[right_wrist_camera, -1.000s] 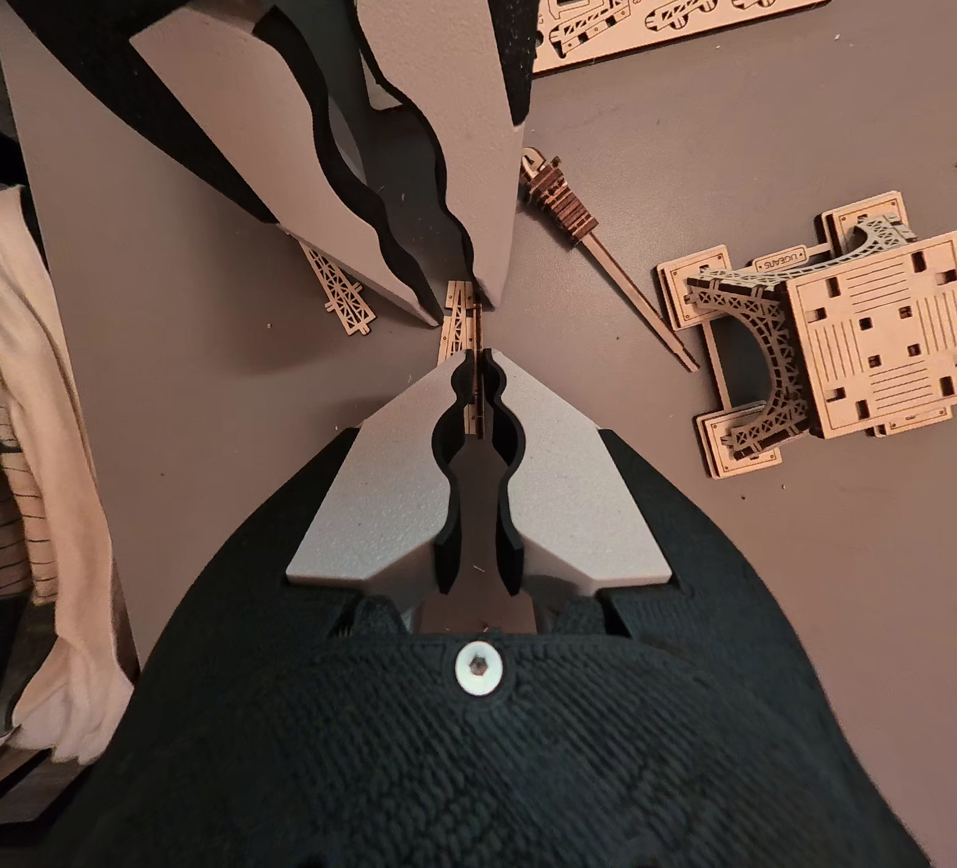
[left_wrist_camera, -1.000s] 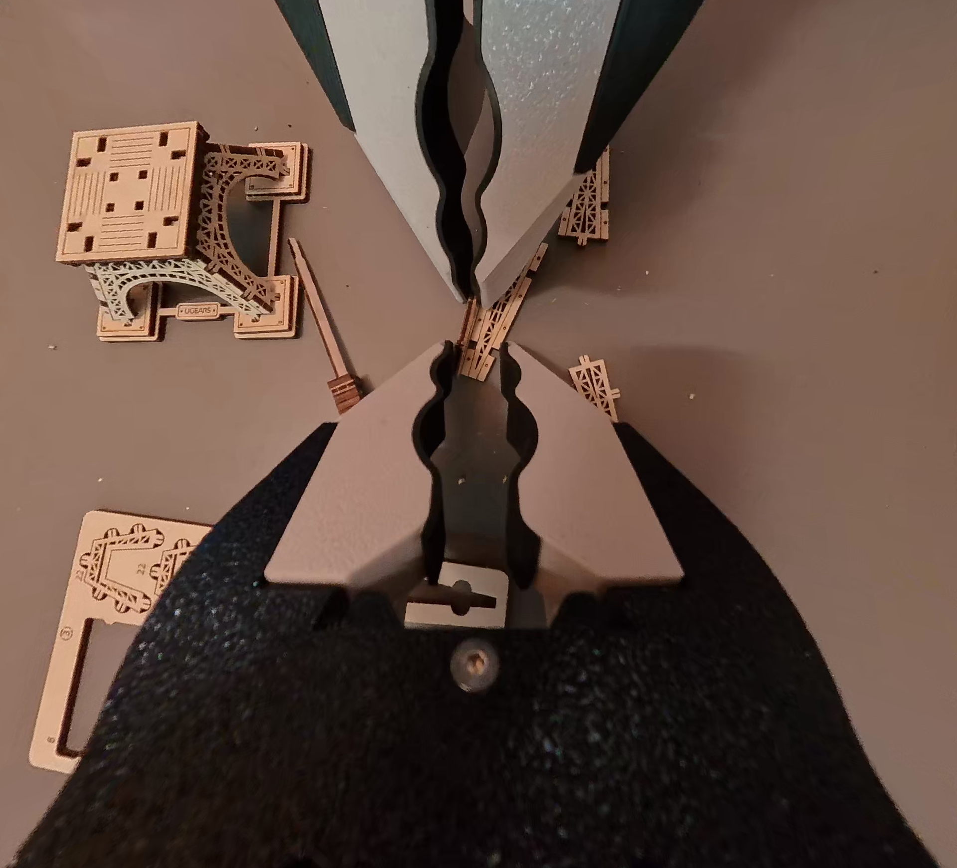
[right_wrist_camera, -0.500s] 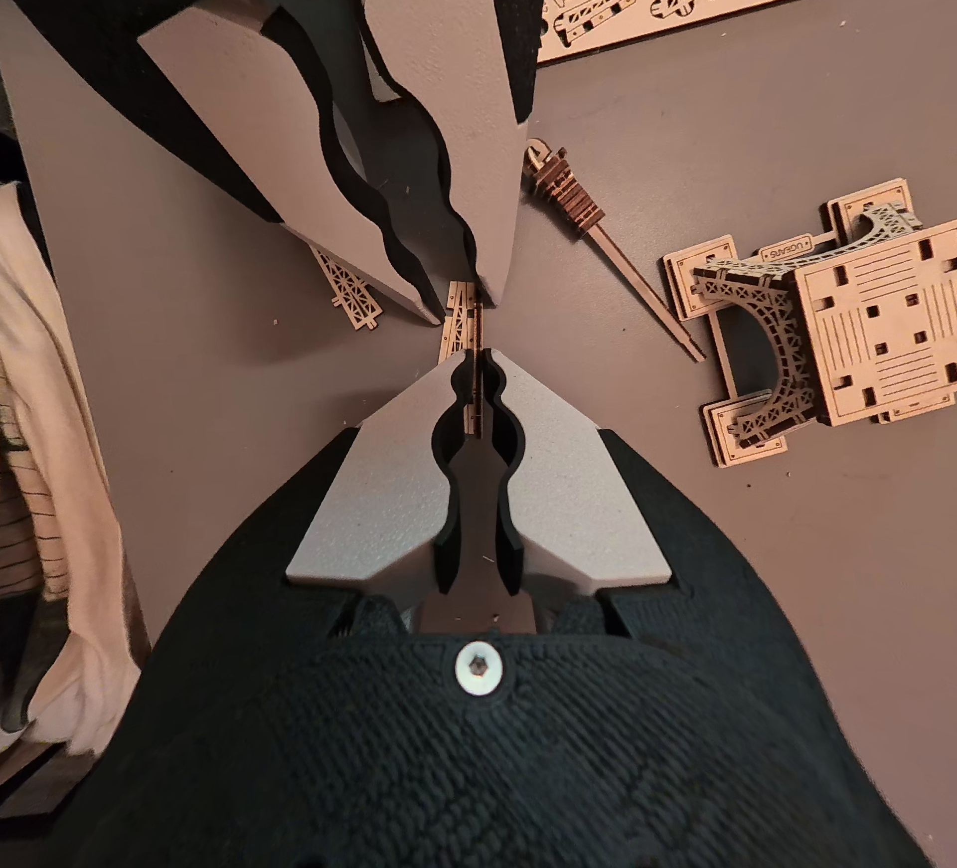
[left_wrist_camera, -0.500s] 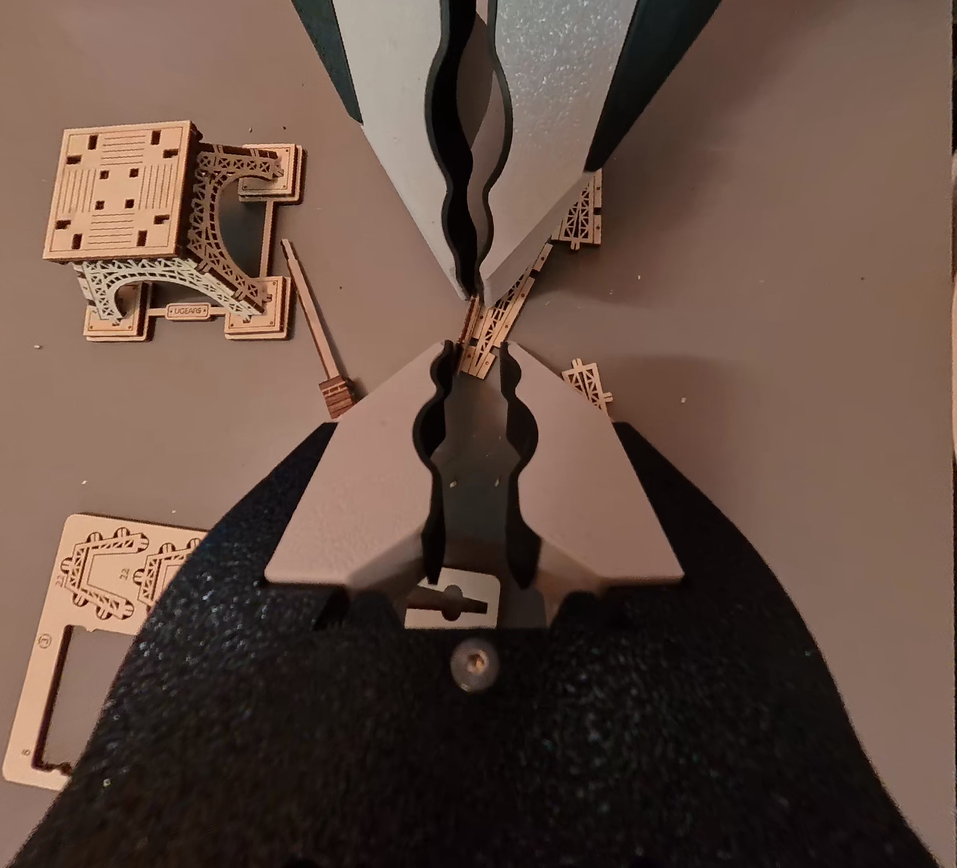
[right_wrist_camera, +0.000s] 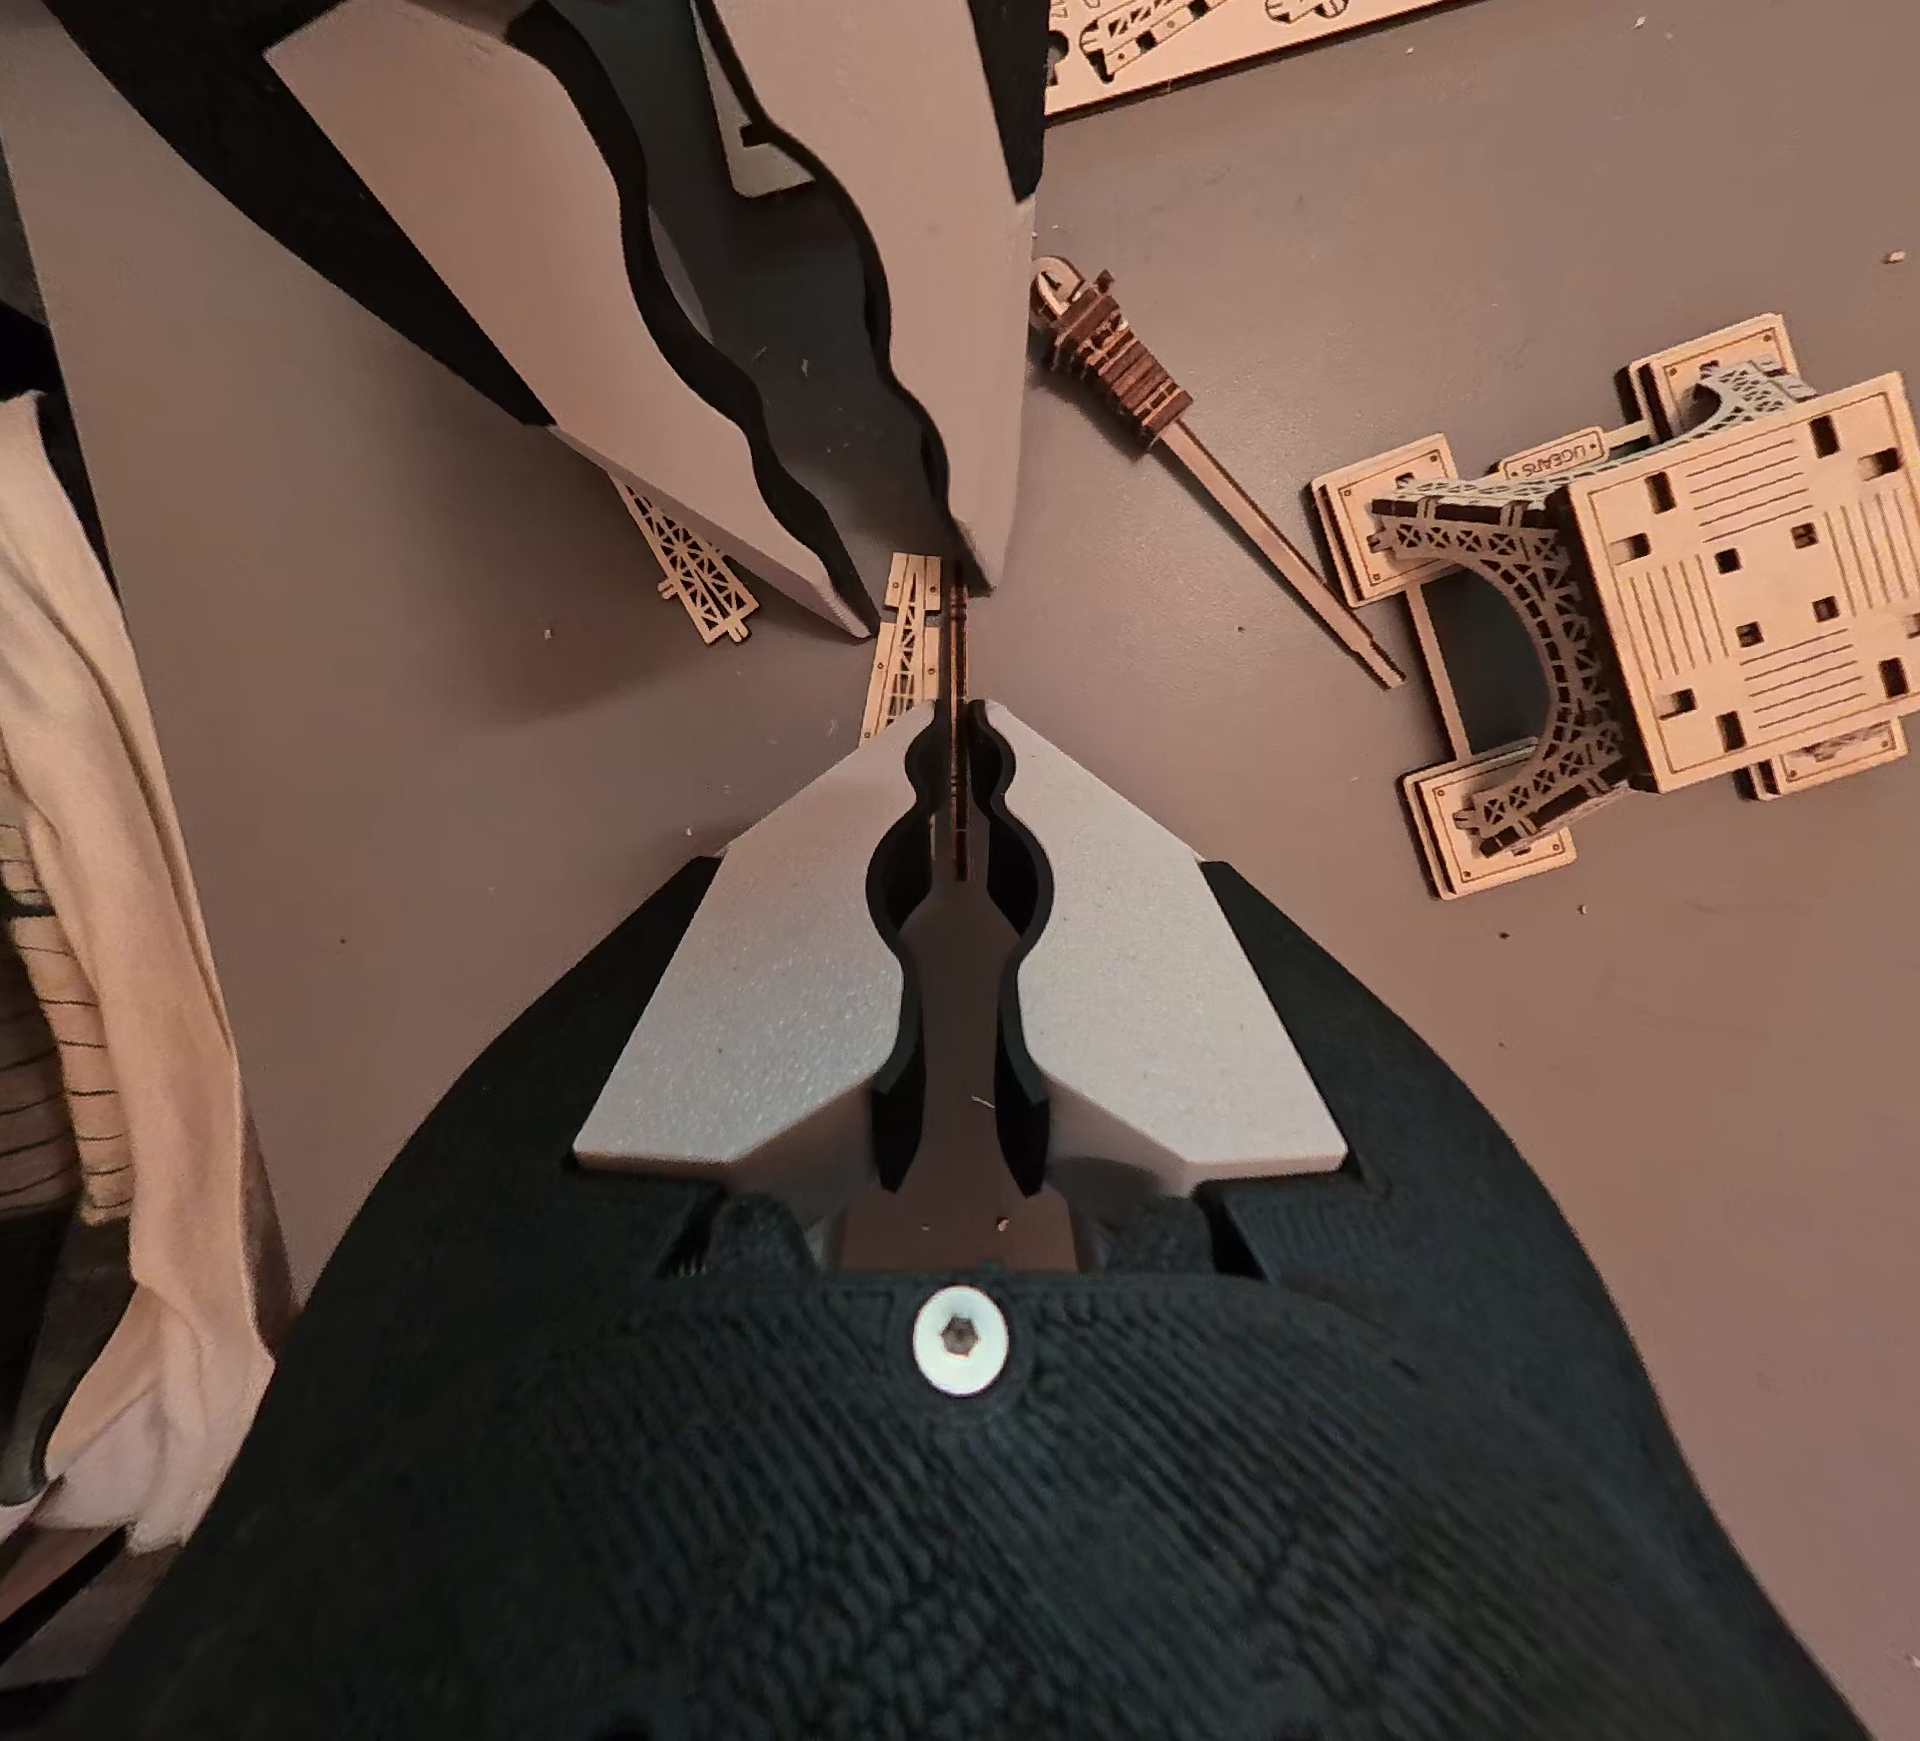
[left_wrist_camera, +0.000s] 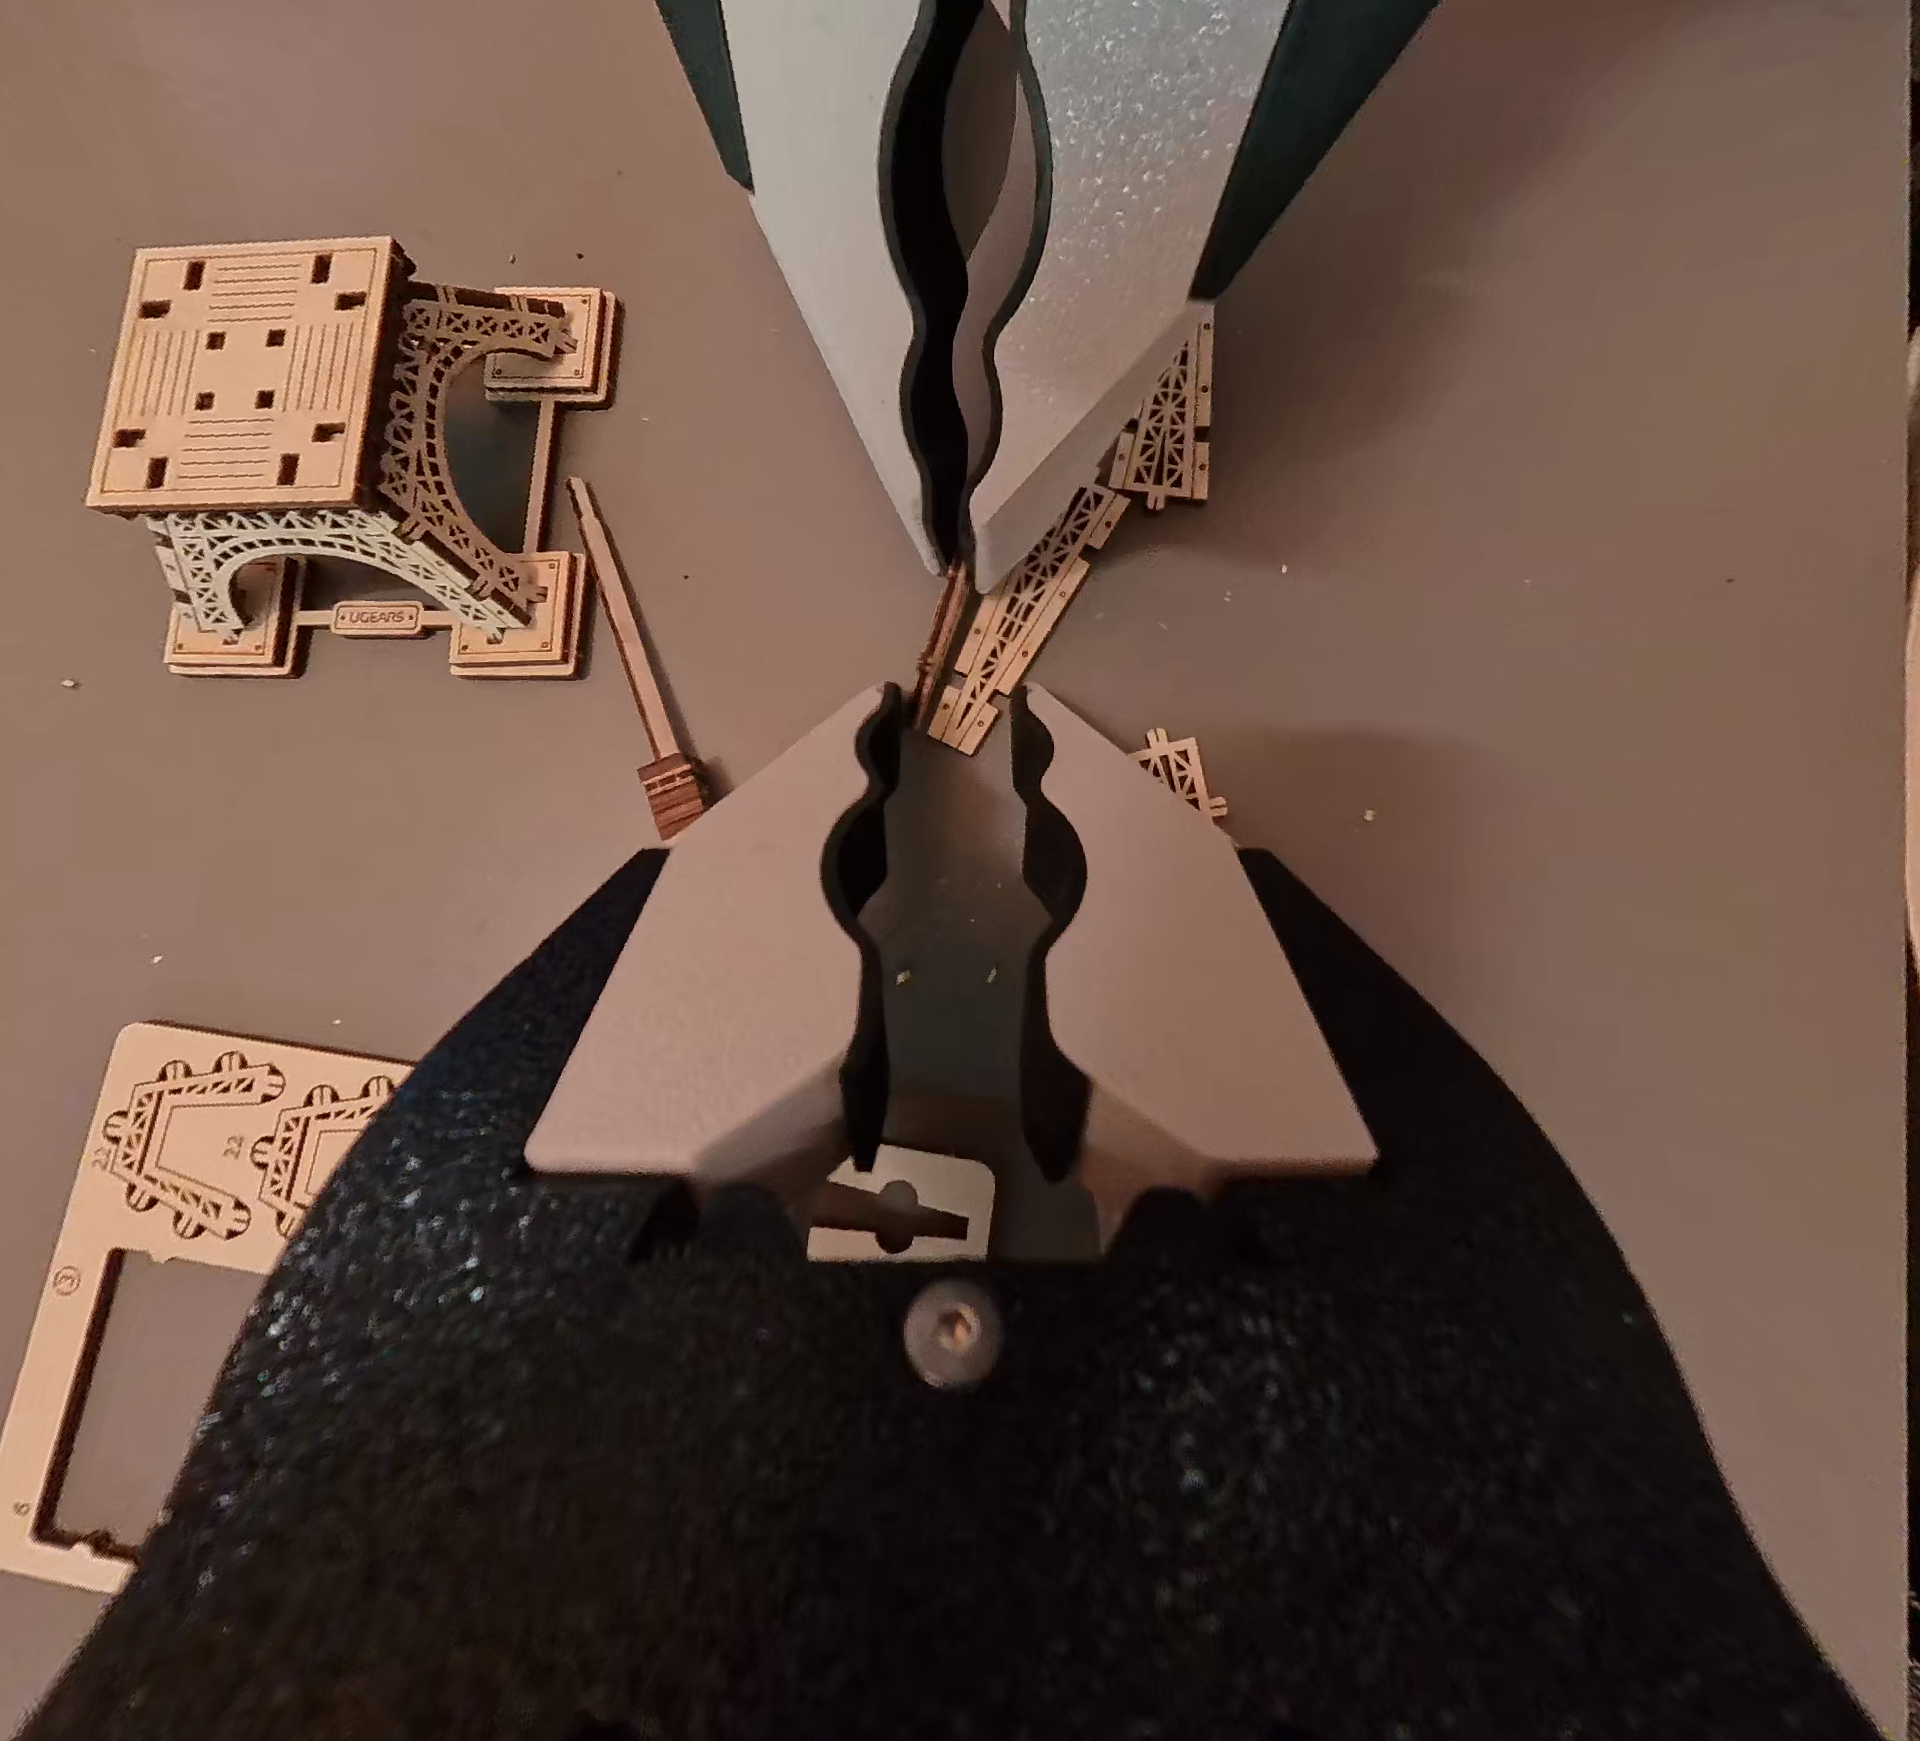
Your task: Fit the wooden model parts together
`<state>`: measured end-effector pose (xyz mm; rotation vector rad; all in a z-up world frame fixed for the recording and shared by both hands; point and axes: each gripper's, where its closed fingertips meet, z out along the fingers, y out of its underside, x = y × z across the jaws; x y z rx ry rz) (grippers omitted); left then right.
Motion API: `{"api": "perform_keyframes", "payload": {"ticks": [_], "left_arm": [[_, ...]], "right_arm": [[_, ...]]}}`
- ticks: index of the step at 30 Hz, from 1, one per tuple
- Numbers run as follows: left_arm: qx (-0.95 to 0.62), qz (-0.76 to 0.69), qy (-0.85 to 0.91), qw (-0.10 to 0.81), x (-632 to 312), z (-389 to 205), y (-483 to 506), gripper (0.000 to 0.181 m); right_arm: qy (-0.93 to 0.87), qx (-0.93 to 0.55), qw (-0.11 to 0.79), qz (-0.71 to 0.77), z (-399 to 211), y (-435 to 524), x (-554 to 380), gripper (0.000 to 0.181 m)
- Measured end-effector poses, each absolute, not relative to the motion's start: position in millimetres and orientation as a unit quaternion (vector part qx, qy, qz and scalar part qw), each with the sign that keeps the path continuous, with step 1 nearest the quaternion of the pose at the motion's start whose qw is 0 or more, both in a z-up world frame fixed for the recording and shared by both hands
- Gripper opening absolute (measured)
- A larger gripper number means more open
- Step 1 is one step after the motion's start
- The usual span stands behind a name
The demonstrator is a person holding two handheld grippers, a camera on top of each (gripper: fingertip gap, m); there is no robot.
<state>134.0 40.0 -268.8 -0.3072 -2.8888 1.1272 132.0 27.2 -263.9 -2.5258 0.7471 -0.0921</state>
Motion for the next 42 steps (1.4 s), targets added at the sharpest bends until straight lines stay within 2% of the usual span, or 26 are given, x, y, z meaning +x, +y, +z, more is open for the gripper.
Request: {"api": "perform_keyframes", "payload": {"ticks": [9, 26, 42], "left_arm": [[-0.085, 0.371, -0.925, 0.006, 137.9, -268.4, 39.6, 0.027], [-0.091, 0.372, -0.924, 0.01, 135.6, -268.5, 39.7, 0.023], [-0.102, 0.362, -0.927, -0.003, 141.5, -267.6, 43.0, 0.029]], "right_arm": [[0.284, -0.914, 0.288, -0.018, -254.7, 29.4, 125.2, 0.001], [0.305, -0.905, 0.294, -0.027, -261.8, 31.3, 132.2, 0.001], [0.313, -0.9, 0.302, -0.041, -262.5, 32.2, 136.5, 0.001]]}}
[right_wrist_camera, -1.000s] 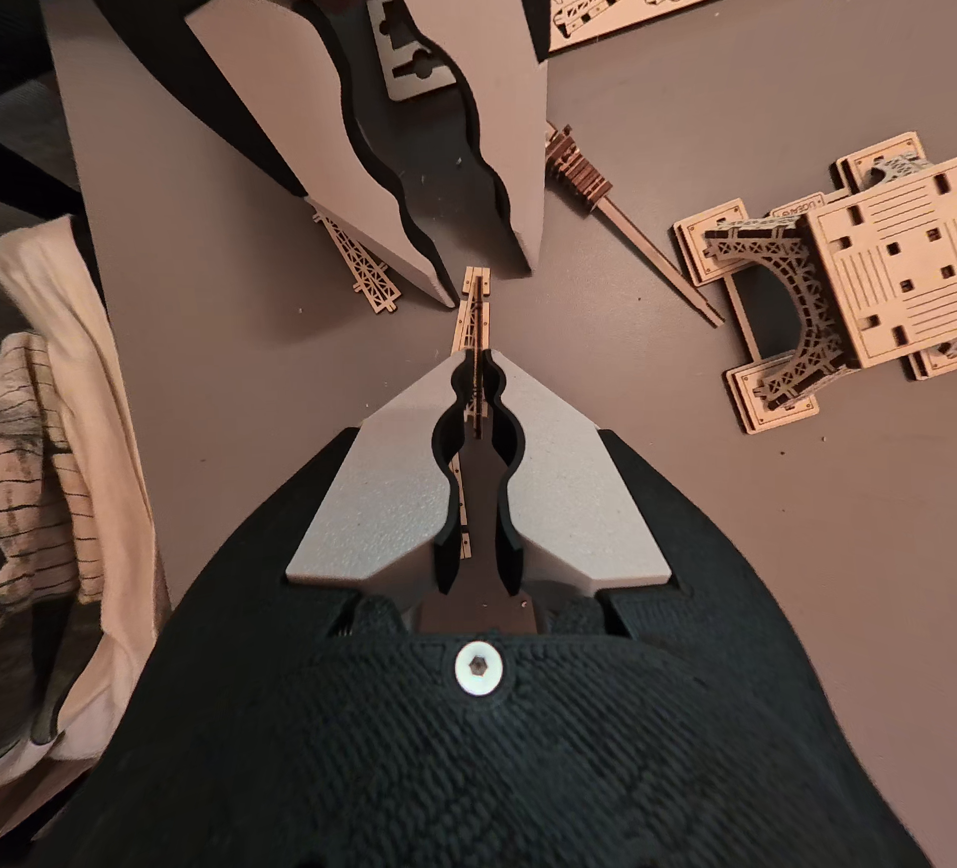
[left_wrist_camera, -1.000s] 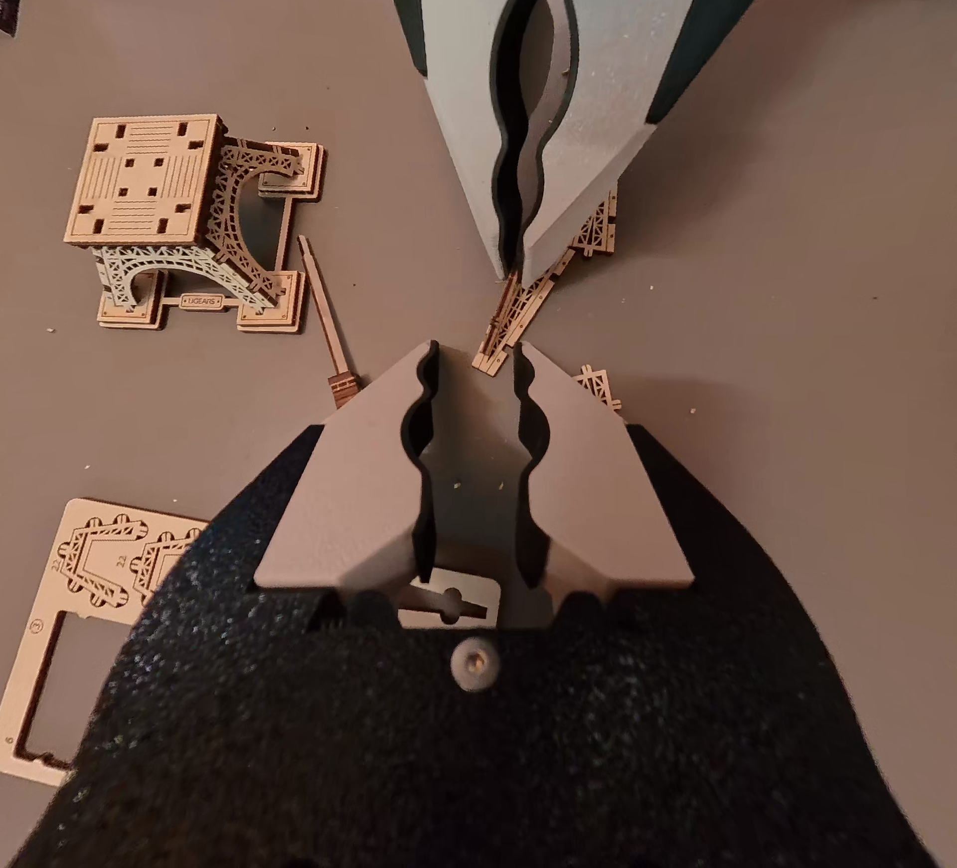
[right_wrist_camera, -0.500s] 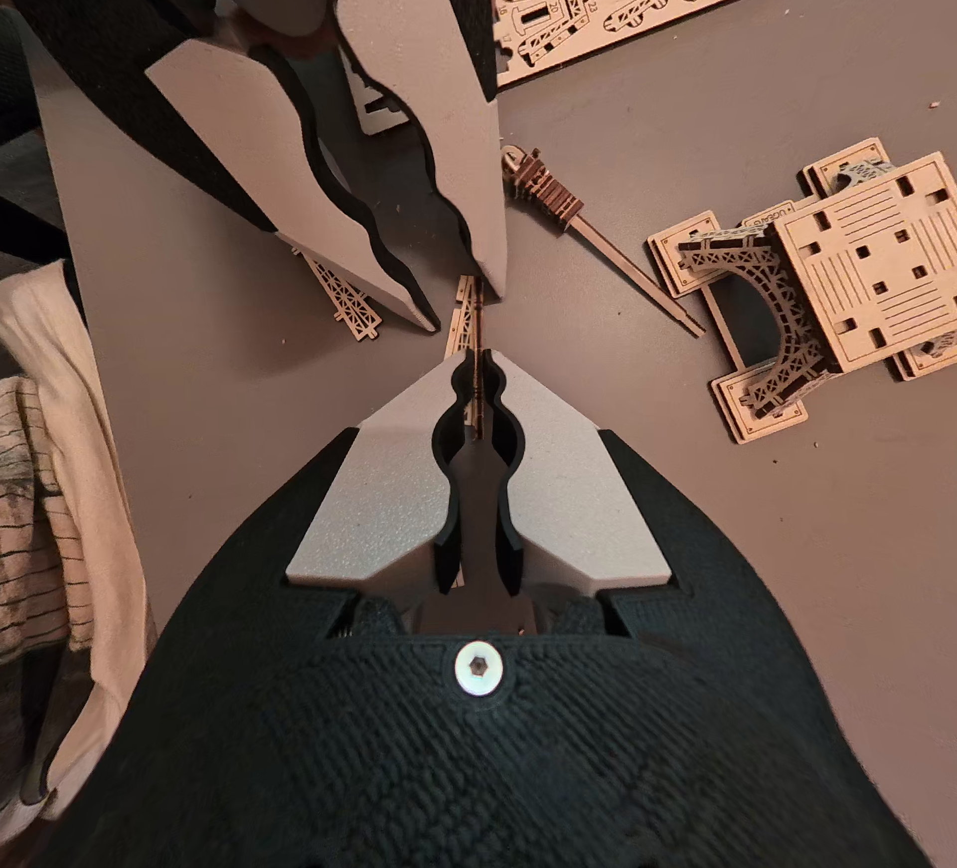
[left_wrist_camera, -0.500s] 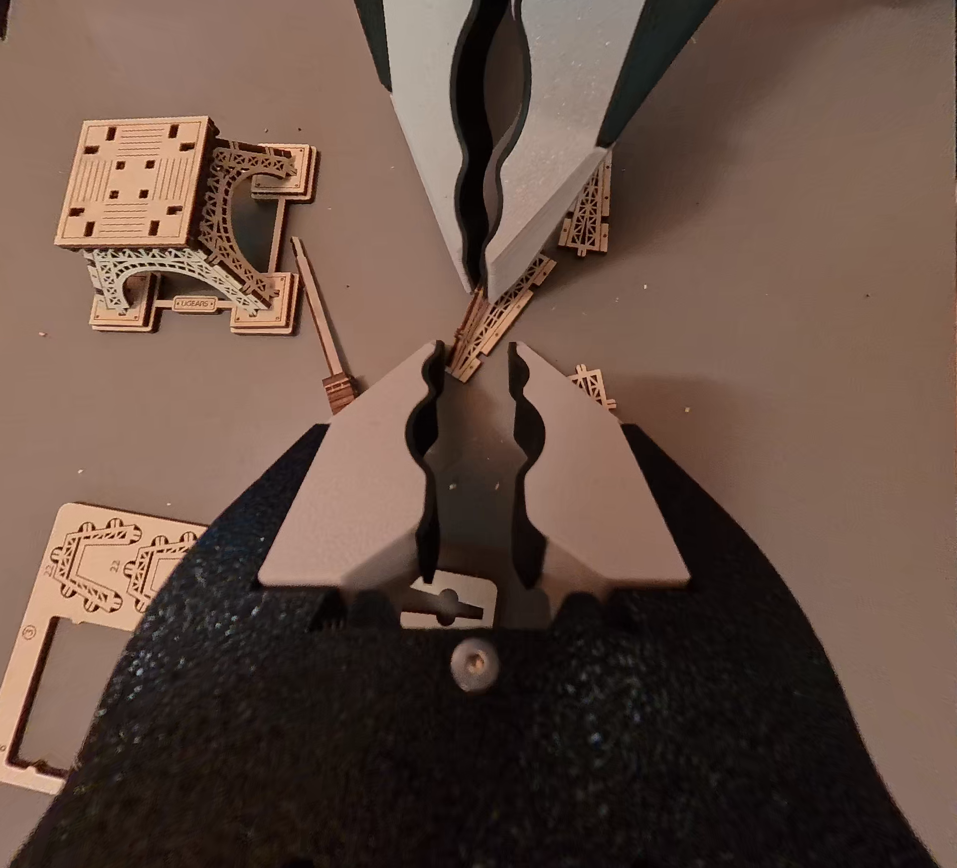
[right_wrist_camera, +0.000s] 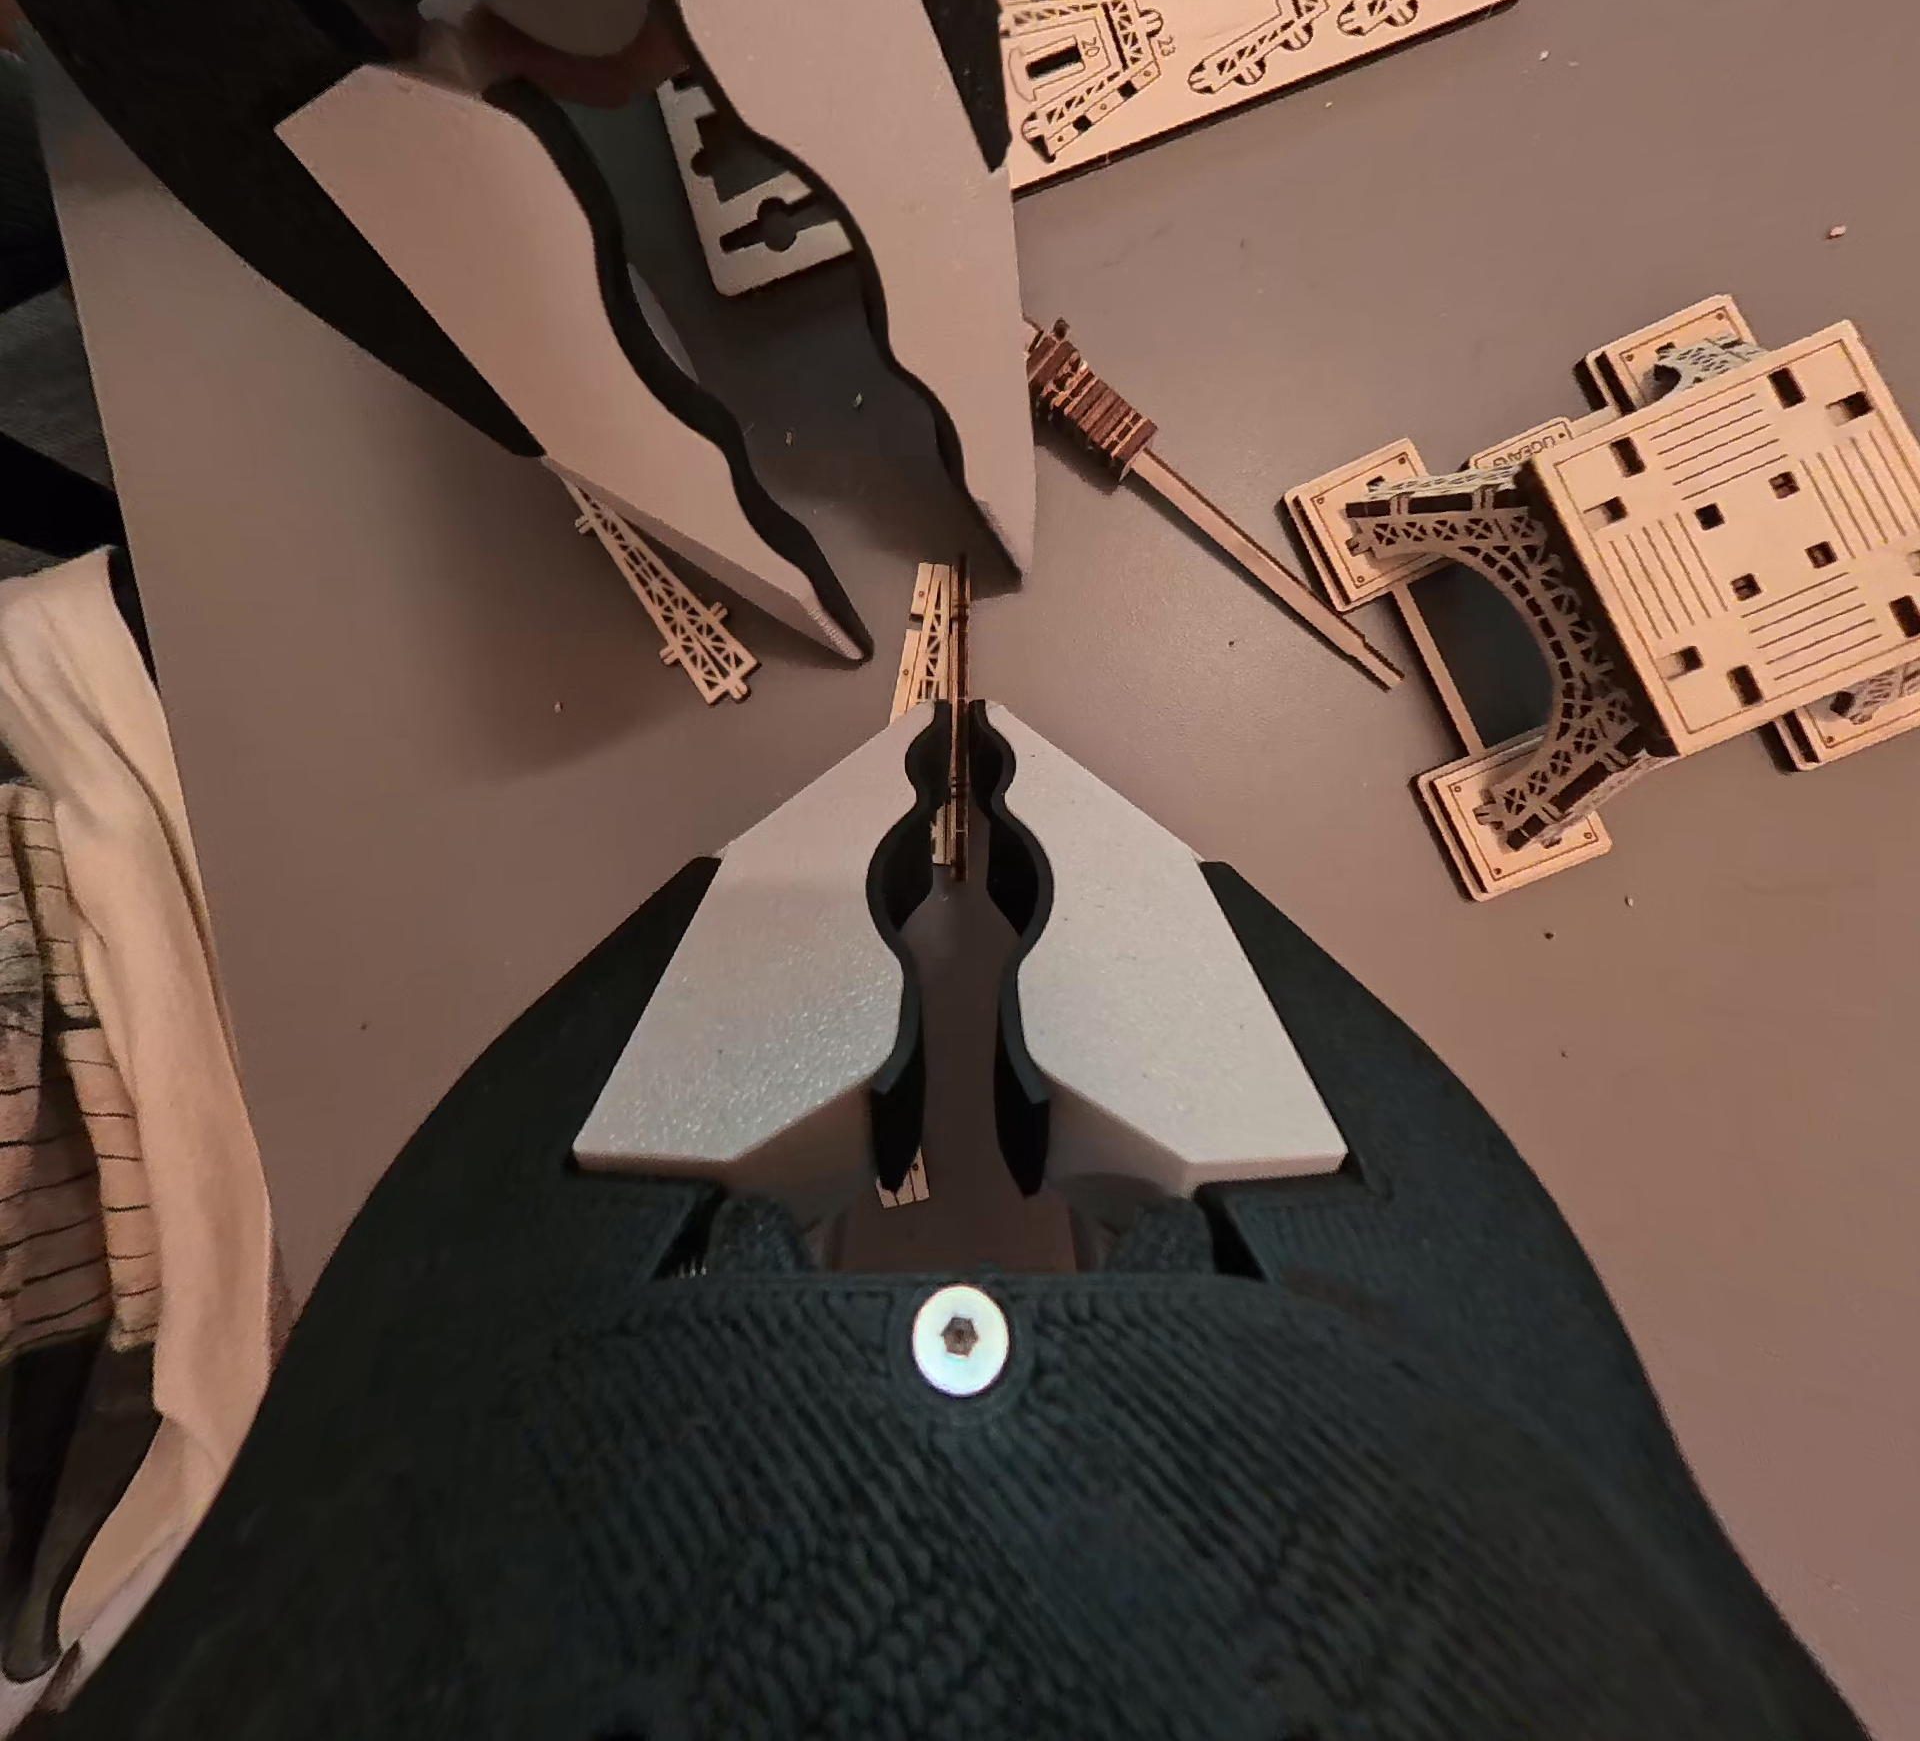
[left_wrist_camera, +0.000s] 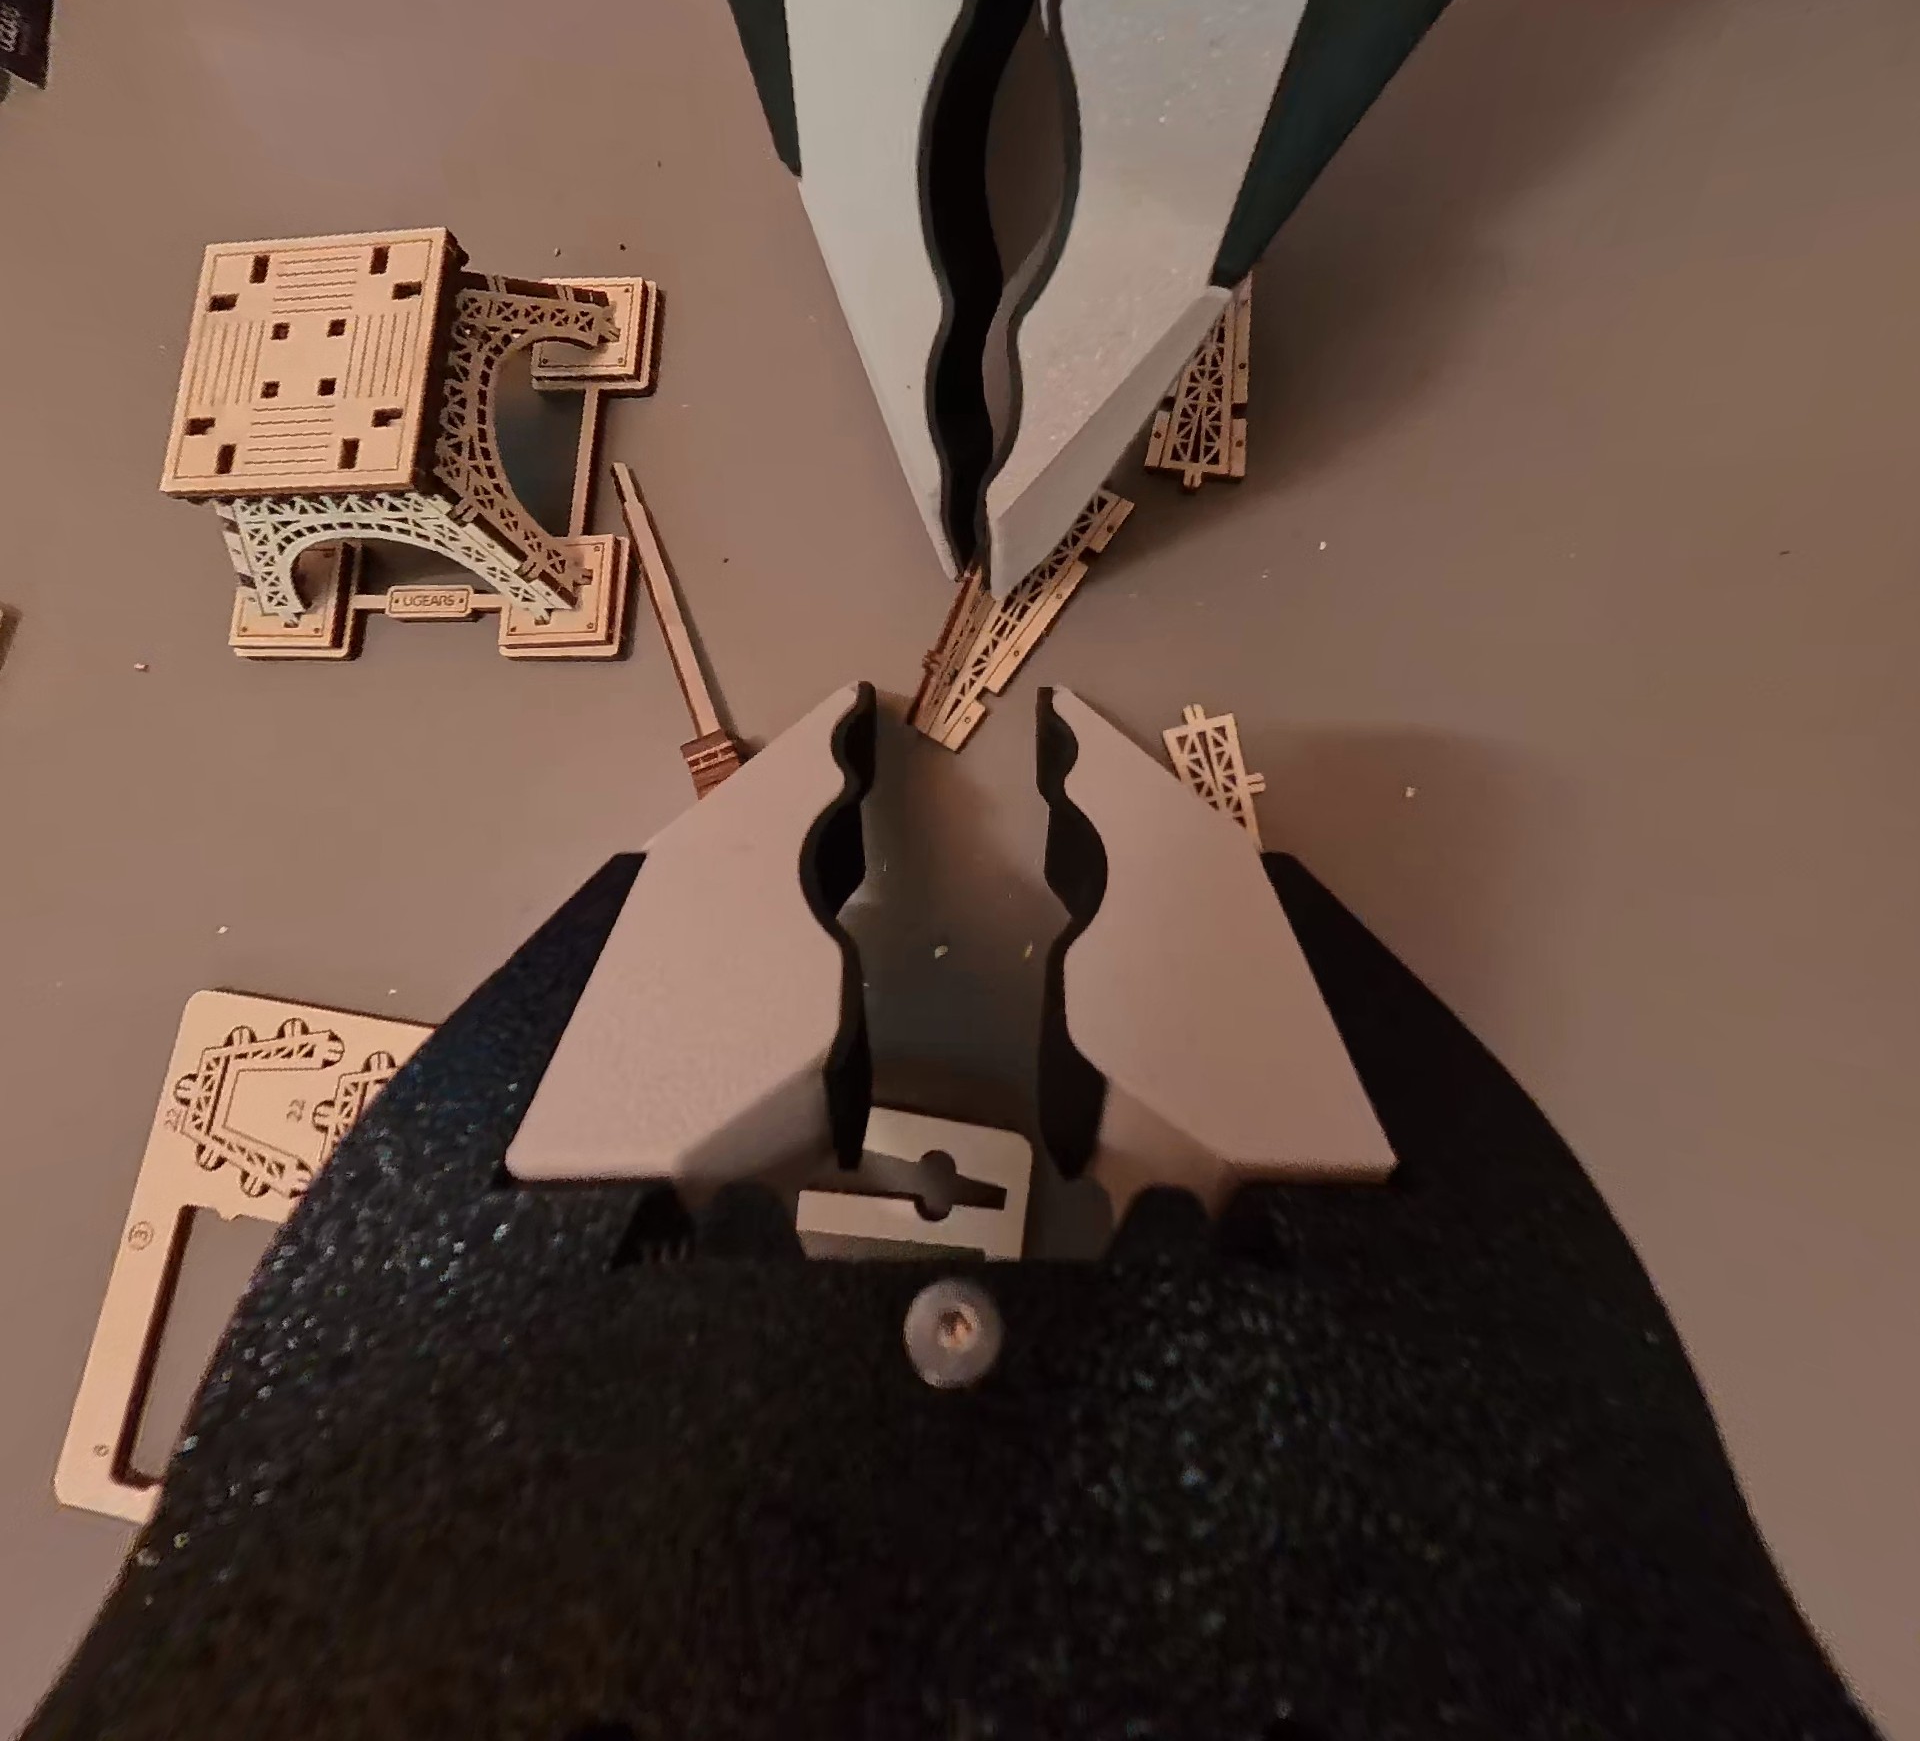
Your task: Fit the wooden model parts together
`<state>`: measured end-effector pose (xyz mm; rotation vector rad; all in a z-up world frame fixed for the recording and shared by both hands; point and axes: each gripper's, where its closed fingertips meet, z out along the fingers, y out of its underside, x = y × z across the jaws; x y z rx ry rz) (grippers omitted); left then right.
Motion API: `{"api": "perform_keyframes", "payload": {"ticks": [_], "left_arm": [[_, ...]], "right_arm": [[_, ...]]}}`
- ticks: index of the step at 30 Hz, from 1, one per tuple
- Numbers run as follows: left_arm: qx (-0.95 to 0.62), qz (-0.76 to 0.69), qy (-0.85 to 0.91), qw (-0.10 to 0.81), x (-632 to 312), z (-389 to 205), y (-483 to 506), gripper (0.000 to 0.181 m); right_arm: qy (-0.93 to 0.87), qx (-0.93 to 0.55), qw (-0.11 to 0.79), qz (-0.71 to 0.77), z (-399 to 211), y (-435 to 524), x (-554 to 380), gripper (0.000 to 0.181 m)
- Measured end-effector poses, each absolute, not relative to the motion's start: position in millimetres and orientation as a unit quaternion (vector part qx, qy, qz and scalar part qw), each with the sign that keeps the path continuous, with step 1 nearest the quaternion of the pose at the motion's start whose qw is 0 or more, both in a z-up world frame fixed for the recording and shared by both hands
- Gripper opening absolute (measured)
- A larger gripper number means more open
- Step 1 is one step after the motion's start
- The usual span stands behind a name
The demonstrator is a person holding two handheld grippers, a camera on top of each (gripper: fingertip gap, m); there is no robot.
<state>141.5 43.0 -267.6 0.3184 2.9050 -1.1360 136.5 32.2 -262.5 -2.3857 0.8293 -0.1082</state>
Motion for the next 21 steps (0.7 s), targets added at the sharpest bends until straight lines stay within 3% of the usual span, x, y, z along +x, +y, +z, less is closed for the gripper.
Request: {"api": "perform_keyframes", "payload": {"ticks": [11, 21], "left_arm": [[0.104, -0.382, 0.917, -0.043, 146.1, -256.9, 38.1, 0.004], [0.119, -0.37, 0.918, -0.072, 146.5, -260.9, 40.5, 0.006]], "right_arm": [[0.305, -0.903, 0.297, -0.058, -262.9, 32.0, 136.6, 0.001], [0.3, -0.904, 0.298, -0.064, -262.8, 34.2, 138.1, 0.001]]}}
